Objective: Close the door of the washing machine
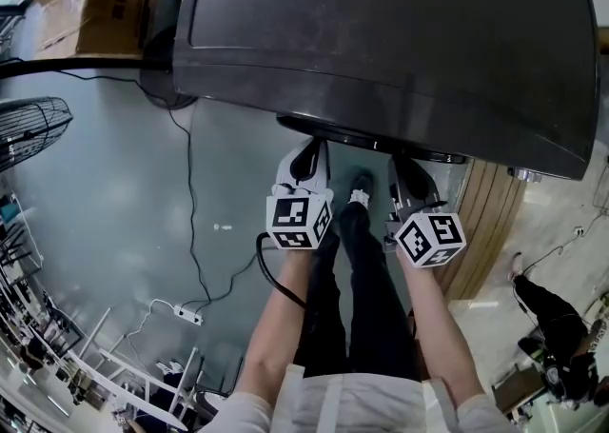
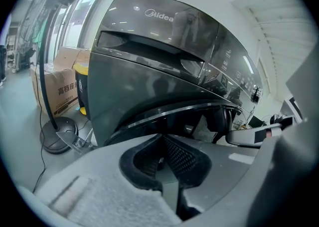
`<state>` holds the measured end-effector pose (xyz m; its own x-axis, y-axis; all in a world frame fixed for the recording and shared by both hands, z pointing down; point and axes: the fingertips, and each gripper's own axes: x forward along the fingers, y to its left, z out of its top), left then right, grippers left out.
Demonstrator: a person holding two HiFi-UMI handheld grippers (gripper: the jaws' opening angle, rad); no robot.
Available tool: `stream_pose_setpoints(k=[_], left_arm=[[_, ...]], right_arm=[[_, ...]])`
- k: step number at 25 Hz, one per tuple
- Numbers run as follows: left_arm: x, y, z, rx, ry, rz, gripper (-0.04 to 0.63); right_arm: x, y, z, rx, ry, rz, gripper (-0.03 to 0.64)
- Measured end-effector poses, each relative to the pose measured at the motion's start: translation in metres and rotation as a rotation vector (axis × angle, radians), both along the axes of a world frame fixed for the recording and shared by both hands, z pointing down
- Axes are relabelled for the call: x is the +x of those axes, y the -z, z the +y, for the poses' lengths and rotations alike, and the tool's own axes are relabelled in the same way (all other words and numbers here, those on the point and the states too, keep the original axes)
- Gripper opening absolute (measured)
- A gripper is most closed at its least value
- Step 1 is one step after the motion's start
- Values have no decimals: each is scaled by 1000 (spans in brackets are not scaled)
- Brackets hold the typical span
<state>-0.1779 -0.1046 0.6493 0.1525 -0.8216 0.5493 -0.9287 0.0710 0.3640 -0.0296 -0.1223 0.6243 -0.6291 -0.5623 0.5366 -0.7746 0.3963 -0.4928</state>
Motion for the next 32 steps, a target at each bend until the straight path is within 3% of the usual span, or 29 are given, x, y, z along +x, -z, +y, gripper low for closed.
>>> stream_pose_setpoints(k=[6,16,21,28,32], left_arm=[[-2,1,-10,7,1,19,9],[-4,-2,-7,20,-3,14,10],[-3,-2,-10,3,-37,-14,11],[-4,-2,-7,16,-86,-93,11],[-4,18,-7,41,-124,-102,12]], right_arm=[[0,1,-6,17,-60,-6,4],[-3,-3,-4,27,-29,-1,3],[-2,-3,-6,39,14,32,5],[-7,-4,-4,41,16,93,4],[-5,1,-5,44,1,99,5]])
